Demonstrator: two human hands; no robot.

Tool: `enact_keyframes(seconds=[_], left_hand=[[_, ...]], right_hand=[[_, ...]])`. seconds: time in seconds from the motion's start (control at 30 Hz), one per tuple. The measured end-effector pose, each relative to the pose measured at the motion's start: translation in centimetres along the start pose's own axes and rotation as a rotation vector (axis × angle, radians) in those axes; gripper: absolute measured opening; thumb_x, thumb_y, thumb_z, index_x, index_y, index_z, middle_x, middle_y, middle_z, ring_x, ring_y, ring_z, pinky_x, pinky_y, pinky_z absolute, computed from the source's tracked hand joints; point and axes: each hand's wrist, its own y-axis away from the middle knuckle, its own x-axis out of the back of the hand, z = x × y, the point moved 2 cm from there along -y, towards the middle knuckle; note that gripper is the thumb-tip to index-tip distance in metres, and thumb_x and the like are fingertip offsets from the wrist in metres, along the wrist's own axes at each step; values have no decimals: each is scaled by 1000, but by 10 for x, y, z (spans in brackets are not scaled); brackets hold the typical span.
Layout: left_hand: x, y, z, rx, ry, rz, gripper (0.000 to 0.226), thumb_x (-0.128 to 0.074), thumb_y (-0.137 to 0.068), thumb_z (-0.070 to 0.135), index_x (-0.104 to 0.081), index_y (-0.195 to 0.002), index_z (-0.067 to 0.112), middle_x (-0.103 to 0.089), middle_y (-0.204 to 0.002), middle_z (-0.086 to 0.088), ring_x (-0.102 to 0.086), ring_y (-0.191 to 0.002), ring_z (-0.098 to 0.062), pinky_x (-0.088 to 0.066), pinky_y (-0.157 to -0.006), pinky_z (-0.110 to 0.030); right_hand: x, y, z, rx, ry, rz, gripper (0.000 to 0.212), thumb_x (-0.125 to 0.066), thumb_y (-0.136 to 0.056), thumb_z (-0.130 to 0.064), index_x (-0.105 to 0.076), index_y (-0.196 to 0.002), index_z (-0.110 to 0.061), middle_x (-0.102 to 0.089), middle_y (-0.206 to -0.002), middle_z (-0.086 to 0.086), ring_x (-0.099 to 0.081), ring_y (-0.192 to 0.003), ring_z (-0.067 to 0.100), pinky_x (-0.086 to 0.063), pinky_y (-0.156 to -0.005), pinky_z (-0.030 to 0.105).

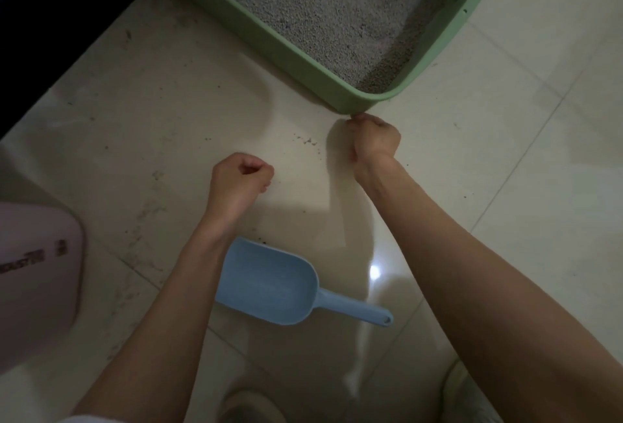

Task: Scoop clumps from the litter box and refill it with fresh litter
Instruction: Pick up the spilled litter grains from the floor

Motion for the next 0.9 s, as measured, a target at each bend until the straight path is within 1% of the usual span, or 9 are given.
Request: enact_keyframes(seconds=[0.1, 0.2, 0.33, 0.43, 0.53, 0.6, 0.7, 0.83, 0.9], left_hand=[[3, 0, -1, 15, 59, 22, 16, -62, -79, 1, -58, -72, 15, -59, -67, -2, -54, -58, -9, -48, -65, -23], [3, -1, -1, 16, 63, 34, 18, -61, -79, 0, -57, -72, 16, -58, -66, -1, -53, -58, -10, -47, -67, -25], [2, -1, -2, 22, 46, 40, 18, -60, -78, 0, -57, -72, 17, -58, -68, -1, -53, -60, -10, -47, -69, -27], [2, 0, -2, 25, 51, 12, 21, -59, -80, -1, -61, -72, 18, -59, -69, -1, -54, -61, -10, -47, -68, -24], [2, 3, 1, 40, 43, -25, 26, -51, -83, -2, -63, -69, 16, -60, -69, -1, -54, -63, -10, -47, -66, -20], [1, 3, 5, 85, 58, -27, 26, -48, -82, -2, -63, -67, 13, -59, -67, -3, -53, -61, -12, -45, -62, -20], [0, 5, 5, 126, 71, -29, 19, -54, -81, 3, -64, -67, 12, -57, -64, -3, -50, -60, -13, -42, -59, -21], [3, 8, 2, -3, -173, -24, 5, -65, -82, 15, -69, -79, 17, -65, -79, 2, -57, -76, -11, -44, -75, -20], [3, 8, 1, -72, -347, -6, 6, -68, -80, 16, -70, -85, 13, -61, -77, 2, -54, -76, -10, -38, -71, -14]], right_hand=[[-6, 12, 3, -201, -295, -82, 35, -44, -89, 3, -63, -114, -11, -44, -55, -3, -31, -40, 9, -22, -32, 13], [-4, 17, 7, -207, -304, -189, 42, -37, -89, 6, -55, -123, -11, -37, -34, -10, -25, -27, 5, -19, -32, 13], [4, 20, 11, -197, -224, -324, 39, -35, -90, 8, -52, -124, 0, -33, -32, -11, -21, -28, 4, -15, -35, 11], [14, 15, 12, 5, -38, -246, 36, -41, -89, 4, -61, -118, -4, -49, -46, -7, -31, -34, 5, -27, -38, 16], [17, 12, 10, 404, 461, -184, 37, -49, -89, -8, -63, -123, -17, -71, -88, 12, -59, -68, 16, -45, -77, 21], [10, 14, 10, 587, 698, -214, 37, -47, -90, -12, -62, -123, -20, -61, -75, 17, -61, -87, 31, -41, -88, 23], [-8, 15, 10, 822, 941, -255, 16, -39, -86, -20, -55, -85, -19, -59, -75, 19, -50, -74, 42, -50, -71, 38], [-19, 8, 5, 894, 1137, -242, 13, -43, -87, -18, -53, -78, -15, -60, -79, 16, -47, -69, 36, -35, -57, 34], [-20, 7, 2, 909, 1179, -208, 13, -45, -87, -15, -51, -75, -16, -54, -76, 15, -44, -69, 35, -28, -59, 32]])
